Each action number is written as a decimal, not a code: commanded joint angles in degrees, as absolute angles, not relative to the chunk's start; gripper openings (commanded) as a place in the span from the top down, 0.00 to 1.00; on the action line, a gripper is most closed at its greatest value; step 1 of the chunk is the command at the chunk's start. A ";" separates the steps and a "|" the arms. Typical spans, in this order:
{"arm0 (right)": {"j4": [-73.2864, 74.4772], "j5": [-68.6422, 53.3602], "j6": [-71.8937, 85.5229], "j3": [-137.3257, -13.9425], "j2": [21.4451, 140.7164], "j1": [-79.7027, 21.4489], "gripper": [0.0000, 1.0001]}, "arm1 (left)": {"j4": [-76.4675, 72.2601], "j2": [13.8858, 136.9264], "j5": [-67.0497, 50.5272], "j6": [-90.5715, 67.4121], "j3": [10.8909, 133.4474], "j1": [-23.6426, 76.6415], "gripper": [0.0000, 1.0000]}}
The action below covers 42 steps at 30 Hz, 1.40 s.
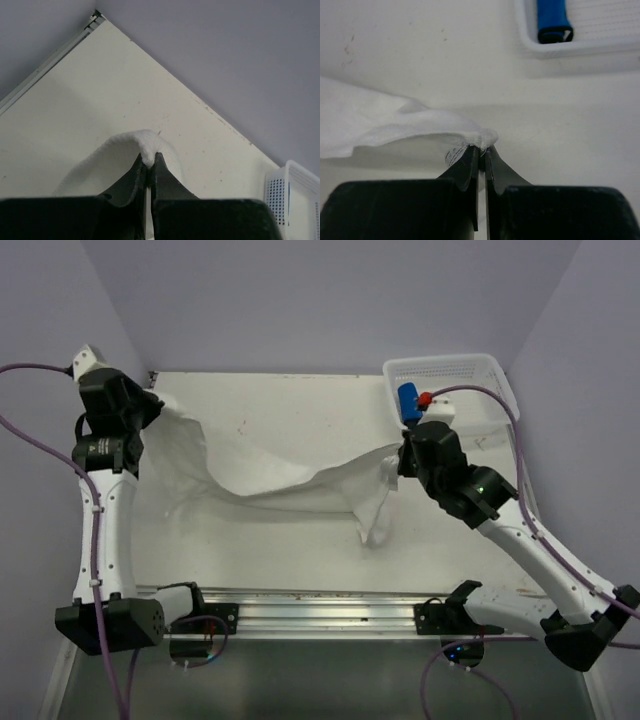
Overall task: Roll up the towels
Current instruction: Flatten the towel
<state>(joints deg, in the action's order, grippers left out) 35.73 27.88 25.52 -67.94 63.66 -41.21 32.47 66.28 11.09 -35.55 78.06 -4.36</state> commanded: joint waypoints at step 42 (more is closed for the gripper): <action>71.98 34.19 20.65 -98.18 44.56 -31.29 1.00 | 21.44 43.08 -29.45 -54.92 69.19 -34.28 1.00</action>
